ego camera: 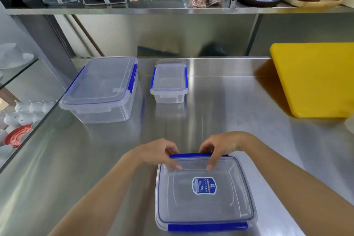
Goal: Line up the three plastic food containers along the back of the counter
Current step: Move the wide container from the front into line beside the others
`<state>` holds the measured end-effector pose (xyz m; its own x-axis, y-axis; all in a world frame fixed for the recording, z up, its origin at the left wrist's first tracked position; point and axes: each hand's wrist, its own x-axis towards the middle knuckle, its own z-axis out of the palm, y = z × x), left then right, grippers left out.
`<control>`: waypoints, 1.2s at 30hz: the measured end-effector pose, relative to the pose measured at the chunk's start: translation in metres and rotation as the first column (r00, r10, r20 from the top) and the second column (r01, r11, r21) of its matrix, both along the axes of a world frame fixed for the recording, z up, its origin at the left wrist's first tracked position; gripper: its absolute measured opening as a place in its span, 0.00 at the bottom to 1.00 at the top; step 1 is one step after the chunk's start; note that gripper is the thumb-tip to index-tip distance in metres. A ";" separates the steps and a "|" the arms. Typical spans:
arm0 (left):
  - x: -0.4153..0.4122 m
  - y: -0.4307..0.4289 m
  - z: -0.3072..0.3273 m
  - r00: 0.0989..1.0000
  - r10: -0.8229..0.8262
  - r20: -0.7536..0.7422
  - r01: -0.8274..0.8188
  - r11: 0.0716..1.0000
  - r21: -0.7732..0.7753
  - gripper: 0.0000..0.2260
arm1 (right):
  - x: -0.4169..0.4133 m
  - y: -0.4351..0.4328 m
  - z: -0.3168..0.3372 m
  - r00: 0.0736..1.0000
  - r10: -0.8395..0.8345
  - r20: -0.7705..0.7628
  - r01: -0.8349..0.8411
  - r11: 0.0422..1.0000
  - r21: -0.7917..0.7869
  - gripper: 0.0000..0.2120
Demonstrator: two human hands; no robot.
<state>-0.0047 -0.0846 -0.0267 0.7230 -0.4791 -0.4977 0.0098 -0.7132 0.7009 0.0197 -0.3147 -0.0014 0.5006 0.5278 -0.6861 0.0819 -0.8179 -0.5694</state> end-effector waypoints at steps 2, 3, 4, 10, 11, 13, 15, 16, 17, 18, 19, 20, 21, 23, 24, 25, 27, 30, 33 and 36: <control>-0.007 -0.003 -0.001 0.999 0.024 0.022 -0.024 1.000 -0.010 0.21 | -0.009 -0.003 -0.004 0.999 -0.022 0.038 0.021 0.999 0.024 0.16; -0.010 -0.003 -0.001 0.998 0.055 0.033 -0.054 0.998 -0.017 0.24 | -0.012 -0.006 -0.006 0.998 -0.049 0.044 0.047 0.998 0.046 0.14; -0.014 -0.006 0.000 0.996 0.080 0.045 -0.079 0.997 -0.021 0.25 | -0.019 -0.012 -0.006 0.994 -0.093 0.050 0.089 0.993 0.075 0.13; -0.024 -0.029 -0.016 0.876 0.349 0.333 -0.354 0.934 -0.047 0.17 | -0.035 -0.037 -0.020 0.910 -0.412 0.054 0.391 0.894 0.220 0.15; -0.026 -0.034 -0.017 0.825 0.420 0.378 -0.427 0.902 -0.067 0.17 | -0.036 -0.037 -0.022 0.882 -0.468 0.049 0.444 0.861 0.247 0.15; -0.028 -0.042 -0.016 0.698 0.527 0.485 -0.562 0.823 -0.085 0.19 | -0.035 -0.034 -0.025 0.816 -0.577 0.034 0.545 0.786 0.291 0.18; -0.030 -0.045 -0.013 0.586 0.529 0.614 -0.642 0.766 -0.048 0.18 | -0.032 -0.030 -0.029 0.746 -0.665 0.047 0.621 0.719 0.313 0.22; -0.031 -0.046 -0.012 0.553 0.514 0.656 -0.665 0.747 -0.024 0.17 | -0.032 -0.026 -0.030 0.705 -0.706 0.065 0.654 0.684 0.325 0.22; -0.032 -0.046 -0.013 0.535 0.510 0.673 -0.680 0.733 -0.015 0.17 | -0.033 -0.023 -0.031 0.658 -0.748 0.081 0.686 0.641 0.345 0.21; -0.033 -0.047 -0.013 0.534 0.523 0.664 -0.688 0.725 -0.018 0.17 | -0.035 -0.021 -0.032 0.603 -0.792 0.096 0.716 0.591 0.371 0.20; -0.034 -0.049 -0.013 0.546 0.549 0.632 -0.687 0.726 -0.037 0.17 | -0.037 -0.019 -0.034 0.541 -0.833 0.113 0.744 0.537 0.397 0.19; -0.034 -0.052 -0.014 0.570 0.580 0.582 -0.676 0.734 -0.069 0.17 | -0.039 -0.018 -0.037 0.484 -0.866 0.125 0.762 0.488 0.426 0.18; -0.036 -0.054 -0.014 0.603 0.601 0.526 -0.653 0.749 -0.107 0.16 | -0.042 -0.016 -0.039 0.439 -0.889 0.130 0.770 0.447 0.455 0.18; -0.039 -0.059 -0.017 0.680 0.600 0.421 -0.582 0.791 -0.188 0.20 | -0.045 -0.014 -0.039 0.390 -0.914 0.109 0.775 0.390 0.497 0.19; -0.041 -0.060 -0.017 0.720 0.582 0.378 -0.540 0.812 -0.220 0.23 | -0.046 -0.016 -0.037 0.399 -0.914 0.077 0.769 0.379 0.515 0.19; -0.042 -0.060 -0.017 0.759 0.550 0.349 -0.492 0.835 -0.248 0.28 | -0.047 -0.020 -0.036 0.439 -0.898 0.026 0.750 0.382 0.541 0.20; -0.042 -0.056 -0.020 0.830 0.443 0.338 -0.370 0.892 -0.260 0.38 | -0.047 -0.034 -0.035 0.634 -0.768 -0.089 0.664 0.482 0.572 0.29; -0.041 -0.049 -0.027 0.885 0.318 0.339 -0.254 0.942 -0.220 0.52 | -0.048 -0.056 -0.043 0.832 -0.547 -0.097 0.524 0.714 0.465 0.58; -0.038 -0.048 -0.033 0.896 0.321 0.306 -0.265 0.941 -0.211 0.56 | -0.046 -0.061 -0.050 0.857 -0.511 -0.072 0.493 0.769 0.407 0.66; -0.030 -0.050 -0.032 0.903 0.340 0.262 -0.280 0.929 -0.241 0.54 | -0.039 -0.060 -0.051 0.820 -0.571 -0.036 0.526 0.728 0.440 0.64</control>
